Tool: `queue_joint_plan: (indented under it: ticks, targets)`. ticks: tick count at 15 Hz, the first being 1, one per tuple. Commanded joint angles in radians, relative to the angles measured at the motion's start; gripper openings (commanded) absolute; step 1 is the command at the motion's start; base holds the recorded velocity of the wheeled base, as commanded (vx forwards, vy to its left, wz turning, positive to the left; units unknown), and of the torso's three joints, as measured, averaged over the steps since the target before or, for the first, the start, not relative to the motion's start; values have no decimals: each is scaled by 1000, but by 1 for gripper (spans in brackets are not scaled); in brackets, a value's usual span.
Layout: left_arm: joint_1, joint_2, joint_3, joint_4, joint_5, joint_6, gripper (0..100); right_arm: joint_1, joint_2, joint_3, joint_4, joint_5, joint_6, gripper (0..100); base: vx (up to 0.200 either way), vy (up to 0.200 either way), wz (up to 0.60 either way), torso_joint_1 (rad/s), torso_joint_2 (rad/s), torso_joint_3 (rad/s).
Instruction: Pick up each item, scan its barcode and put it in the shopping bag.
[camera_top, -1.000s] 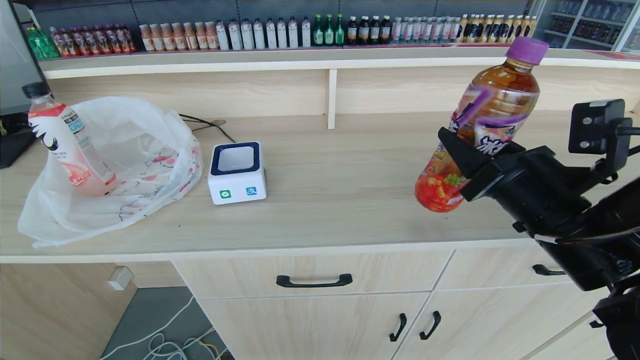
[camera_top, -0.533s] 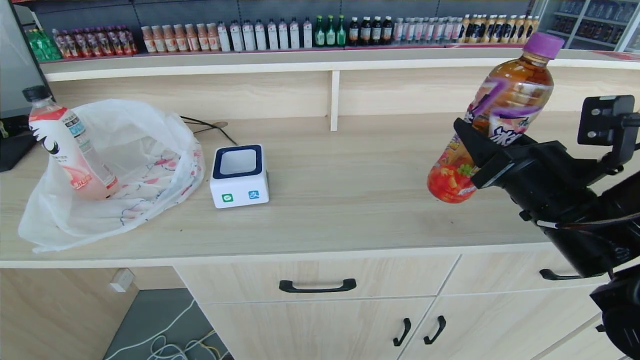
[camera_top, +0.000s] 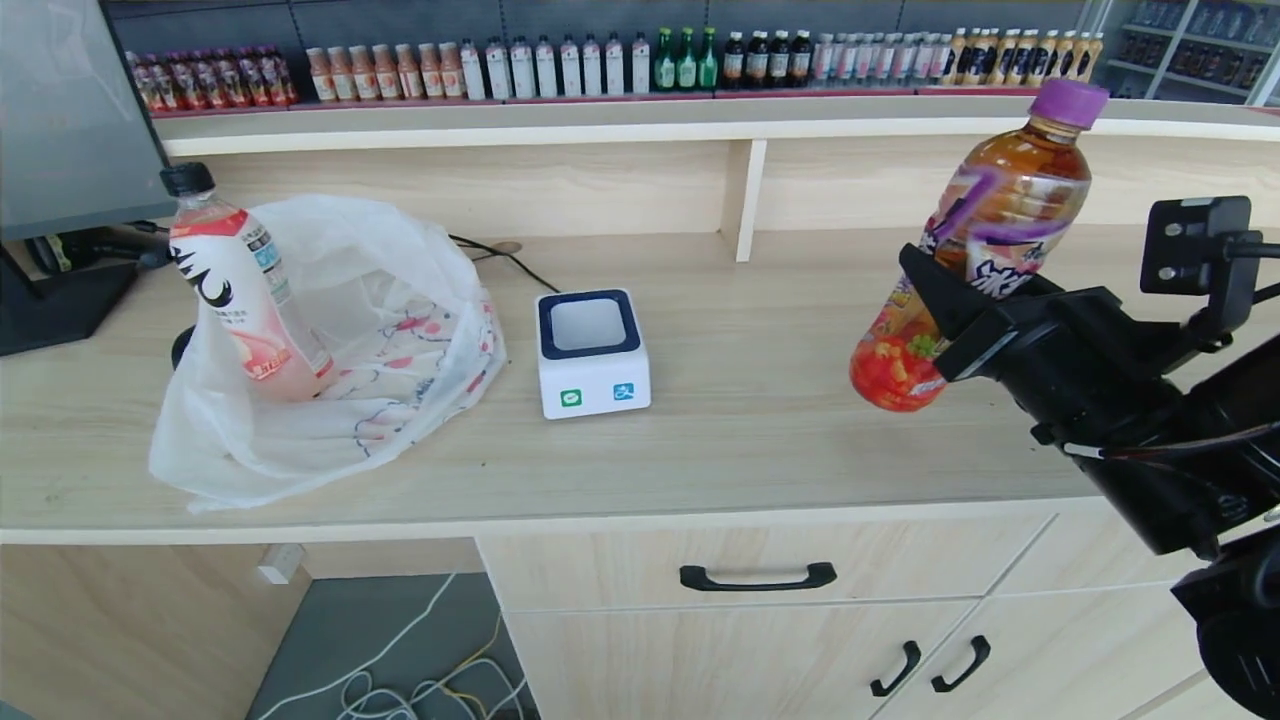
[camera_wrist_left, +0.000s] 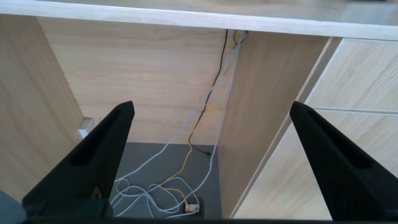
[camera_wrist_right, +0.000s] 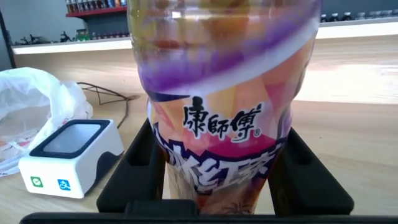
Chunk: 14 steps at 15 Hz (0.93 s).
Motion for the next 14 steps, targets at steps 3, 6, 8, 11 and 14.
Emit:
queue_joint_plan:
  ticks: [3,6,8,11,14]
  targets:
    - [0,0,0,-1,0,0,100,0,-5,0,1,0,-1,0,0,200,0,2,1,4]
    - [0,0,0,-1,0,0,100,0,-6,1,1,0,-2,0,0,200,0,1,4,2]
    - [0,0,0,-1,0,0,100,0,-6,0,1,0,-2,0,0,200,0,-2,0,2]
    - [0,0,0,-1,0,1,100,0,-14,1,1,0,-4,0,0,0,0,0,0,0]
    - [0,0,0,-1,0,1,100,0,-23,9,2,-2,-7,0,0,0,0,0,0,0]
